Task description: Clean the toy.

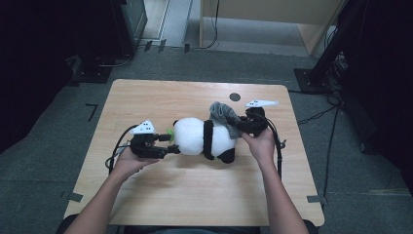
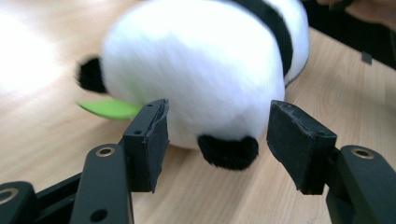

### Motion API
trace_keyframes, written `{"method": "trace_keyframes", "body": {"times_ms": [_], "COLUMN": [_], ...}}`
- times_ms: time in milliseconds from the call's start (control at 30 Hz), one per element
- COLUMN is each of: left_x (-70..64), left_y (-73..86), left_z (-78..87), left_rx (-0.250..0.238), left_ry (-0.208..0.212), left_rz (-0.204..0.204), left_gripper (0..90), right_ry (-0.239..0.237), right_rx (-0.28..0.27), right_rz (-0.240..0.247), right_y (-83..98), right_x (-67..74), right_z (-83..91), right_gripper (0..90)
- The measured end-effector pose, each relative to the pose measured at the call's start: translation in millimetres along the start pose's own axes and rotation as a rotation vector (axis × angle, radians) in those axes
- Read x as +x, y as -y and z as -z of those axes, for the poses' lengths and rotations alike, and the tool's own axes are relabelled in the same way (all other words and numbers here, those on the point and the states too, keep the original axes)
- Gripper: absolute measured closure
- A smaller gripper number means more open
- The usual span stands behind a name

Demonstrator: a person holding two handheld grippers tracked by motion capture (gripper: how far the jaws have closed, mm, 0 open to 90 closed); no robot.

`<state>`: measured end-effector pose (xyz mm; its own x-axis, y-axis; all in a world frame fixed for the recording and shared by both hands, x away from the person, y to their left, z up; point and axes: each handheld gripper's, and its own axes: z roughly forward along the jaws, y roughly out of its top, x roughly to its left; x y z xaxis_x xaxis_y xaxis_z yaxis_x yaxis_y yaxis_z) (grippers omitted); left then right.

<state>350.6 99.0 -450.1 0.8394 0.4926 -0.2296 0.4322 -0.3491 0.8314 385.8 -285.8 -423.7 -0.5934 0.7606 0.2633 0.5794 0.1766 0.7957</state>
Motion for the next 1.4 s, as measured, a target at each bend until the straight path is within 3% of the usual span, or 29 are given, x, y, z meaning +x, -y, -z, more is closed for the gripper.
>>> {"method": "trace_keyframes", "body": {"times_ms": [233,500,667,700,833,900,967,1100,1200,1400], "left_x": [17.1,31.1,44.5,46.9,51.5,53.4,56.2,58.8,63.3,63.3], "left_y": [-14.2,-33.8,-41.4,-41.7,-45.7,-45.2,-46.8,-50.1,-45.9,-38.9], "left_z": [-3.1,-5.9,-12.9,-14.5,-25.0,-28.6,-32.8,-37.6,-41.3,-47.9], "left_rx": [0.008,0.001,0.004,-0.006,0.034,0.013,0.046,0.052,0.046,0.103], "left_ry": [0.0,0.052,0.077,0.087,0.123,0.124,0.135,0.14,0.154,0.178], "left_rz": [-0.019,-0.042,-0.033,-0.039,-0.052,-0.061,-0.057,-0.067,-0.068,-0.066], "left_gripper": [38.8,38.9,38.7,38.7,38.1,38.0,36.7,34.9,30.1,24.4], "right_ry": [-0.006,-0.012,-0.013,-0.014,-0.018,-0.017,-0.017,-0.017,-0.02,-0.03], "right_rx": [0.0,-0.001,-0.002,-0.003,-0.002,-0.001,0.0,0.001,0.0,-0.001], "right_rz": [0.002,0.002,0.006,0.008,0.006,0.005,0.006,0.006,0.005,0.017], "right_y": [0.2,0.5,0.1,0.0,-0.2,-0.3,-0.3,-0.3,-0.3,-0.8], "right_x": [1.7,2.8,3.9,3.9,3.2,3.4,3.7,4.2,4.1,6.8], "right_z": [-0.7,-1.3,-2.6,-2.9,-3.5,-3.7,-3.8,-4.2,-4.3,-6.5], "right_gripper": [77.9,77.9,77.9,77.9,77.8,77.8,77.8,77.8,77.8,77.5]}}
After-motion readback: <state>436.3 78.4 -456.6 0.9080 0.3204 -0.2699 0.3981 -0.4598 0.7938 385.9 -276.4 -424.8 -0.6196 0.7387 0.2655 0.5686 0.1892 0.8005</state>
